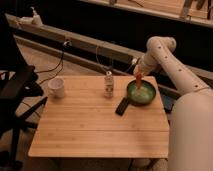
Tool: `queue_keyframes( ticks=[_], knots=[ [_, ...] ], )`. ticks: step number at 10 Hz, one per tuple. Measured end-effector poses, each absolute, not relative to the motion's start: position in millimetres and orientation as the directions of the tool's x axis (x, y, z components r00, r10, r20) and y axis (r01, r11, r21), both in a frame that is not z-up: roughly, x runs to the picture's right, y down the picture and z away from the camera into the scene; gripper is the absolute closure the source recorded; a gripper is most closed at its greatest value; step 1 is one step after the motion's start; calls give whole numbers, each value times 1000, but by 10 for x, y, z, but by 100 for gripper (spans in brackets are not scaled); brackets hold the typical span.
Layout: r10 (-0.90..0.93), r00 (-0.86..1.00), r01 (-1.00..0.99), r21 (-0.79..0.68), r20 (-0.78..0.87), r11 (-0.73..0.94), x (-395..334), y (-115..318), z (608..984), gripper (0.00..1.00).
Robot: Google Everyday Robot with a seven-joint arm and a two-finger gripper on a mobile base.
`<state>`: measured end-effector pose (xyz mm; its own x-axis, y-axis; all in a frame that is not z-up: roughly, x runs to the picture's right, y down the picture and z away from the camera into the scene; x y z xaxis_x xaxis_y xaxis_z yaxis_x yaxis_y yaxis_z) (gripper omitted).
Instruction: Place the pepper in the ceramic bowl
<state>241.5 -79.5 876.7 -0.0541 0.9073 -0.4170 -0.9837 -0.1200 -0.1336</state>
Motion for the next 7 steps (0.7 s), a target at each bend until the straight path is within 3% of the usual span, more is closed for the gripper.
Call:
queue_keyframes(
  ticks=[4, 5, 7],
  knots=[
    [902, -74, -982, -125, -426, -139, 2452, -782, 8808, 27],
    [900, -74, -982, -125, -429, -140, 2456, -765, 8813, 21],
    [895, -66, -981, -135, -442, -139, 2412, -738, 8828, 20]
  ],
)
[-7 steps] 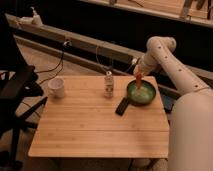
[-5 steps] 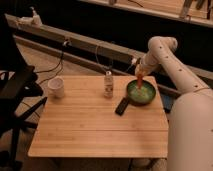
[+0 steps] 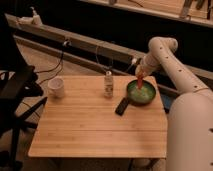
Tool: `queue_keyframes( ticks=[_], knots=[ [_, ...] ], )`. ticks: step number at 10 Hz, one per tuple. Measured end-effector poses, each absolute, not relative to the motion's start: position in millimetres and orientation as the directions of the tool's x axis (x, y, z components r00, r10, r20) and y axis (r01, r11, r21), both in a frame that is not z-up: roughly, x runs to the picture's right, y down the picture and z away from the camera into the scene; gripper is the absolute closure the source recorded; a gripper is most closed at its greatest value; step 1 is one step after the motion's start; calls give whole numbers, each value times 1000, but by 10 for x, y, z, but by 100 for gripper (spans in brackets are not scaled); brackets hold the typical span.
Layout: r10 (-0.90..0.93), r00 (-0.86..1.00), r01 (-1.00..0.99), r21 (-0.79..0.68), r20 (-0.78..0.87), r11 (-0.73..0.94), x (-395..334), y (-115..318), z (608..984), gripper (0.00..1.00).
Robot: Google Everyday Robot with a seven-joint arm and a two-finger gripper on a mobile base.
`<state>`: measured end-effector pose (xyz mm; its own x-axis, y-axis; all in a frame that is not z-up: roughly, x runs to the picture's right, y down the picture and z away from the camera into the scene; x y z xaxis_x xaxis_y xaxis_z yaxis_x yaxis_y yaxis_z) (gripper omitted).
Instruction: Place the pepper in the ceramic bowl
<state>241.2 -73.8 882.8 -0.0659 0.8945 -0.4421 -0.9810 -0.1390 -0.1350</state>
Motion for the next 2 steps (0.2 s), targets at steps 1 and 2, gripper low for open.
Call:
queue_keyframes(
  ticks=[1, 2],
  knots=[
    [893, -65, -981, -135, -445, -139, 2420, -715, 8831, 24],
    [895, -72, -981, -132, -440, -144, 2456, -698, 8842, 35]
  ],
)
